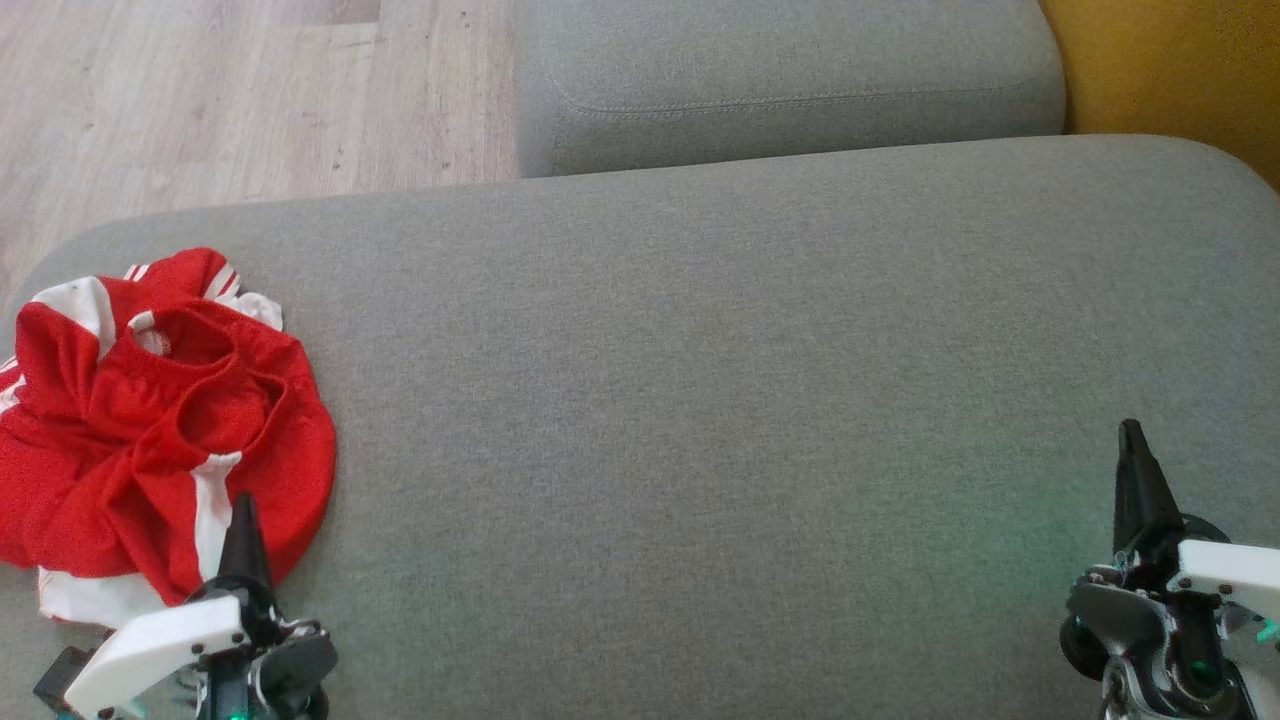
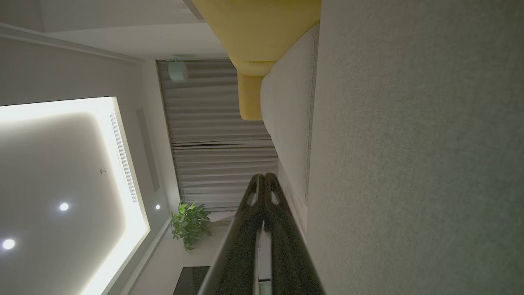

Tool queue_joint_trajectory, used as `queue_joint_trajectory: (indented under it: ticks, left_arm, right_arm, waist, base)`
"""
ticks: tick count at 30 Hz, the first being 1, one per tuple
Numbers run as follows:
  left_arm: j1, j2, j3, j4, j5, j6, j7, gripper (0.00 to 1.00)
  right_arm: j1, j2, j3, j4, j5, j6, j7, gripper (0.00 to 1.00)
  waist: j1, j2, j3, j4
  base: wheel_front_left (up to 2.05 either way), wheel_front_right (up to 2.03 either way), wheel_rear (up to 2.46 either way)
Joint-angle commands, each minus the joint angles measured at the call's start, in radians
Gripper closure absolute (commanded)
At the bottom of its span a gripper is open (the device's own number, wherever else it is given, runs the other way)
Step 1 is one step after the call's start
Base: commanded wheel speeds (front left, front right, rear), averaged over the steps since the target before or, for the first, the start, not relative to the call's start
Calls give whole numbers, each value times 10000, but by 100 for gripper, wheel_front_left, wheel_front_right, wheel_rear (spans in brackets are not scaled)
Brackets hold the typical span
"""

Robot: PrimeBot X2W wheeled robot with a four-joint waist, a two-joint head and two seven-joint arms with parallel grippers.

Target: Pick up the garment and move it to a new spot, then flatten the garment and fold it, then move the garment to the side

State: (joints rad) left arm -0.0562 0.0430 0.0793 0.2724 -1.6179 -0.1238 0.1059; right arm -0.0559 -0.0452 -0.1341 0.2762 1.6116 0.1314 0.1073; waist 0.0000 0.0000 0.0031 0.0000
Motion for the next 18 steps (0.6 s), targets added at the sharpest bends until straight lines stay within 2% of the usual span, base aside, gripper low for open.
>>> queue_joint_trajectory:
  ticks: [1,18]
  left_arm:
    - [-517,72,341,-276,89,-69,70,100]
    - [-517,72,341,-276,89,-69,70,100]
  right_arm:
    - [-519,-50,207,-315,-26,-7,56,100]
    - [-519,-50,208,-315,-26,-7,56,100]
  waist:
    - [0,0,0,0]
    - [0,0,0,0]
  base:
    - [0,0,0]
    - [0,0,0]
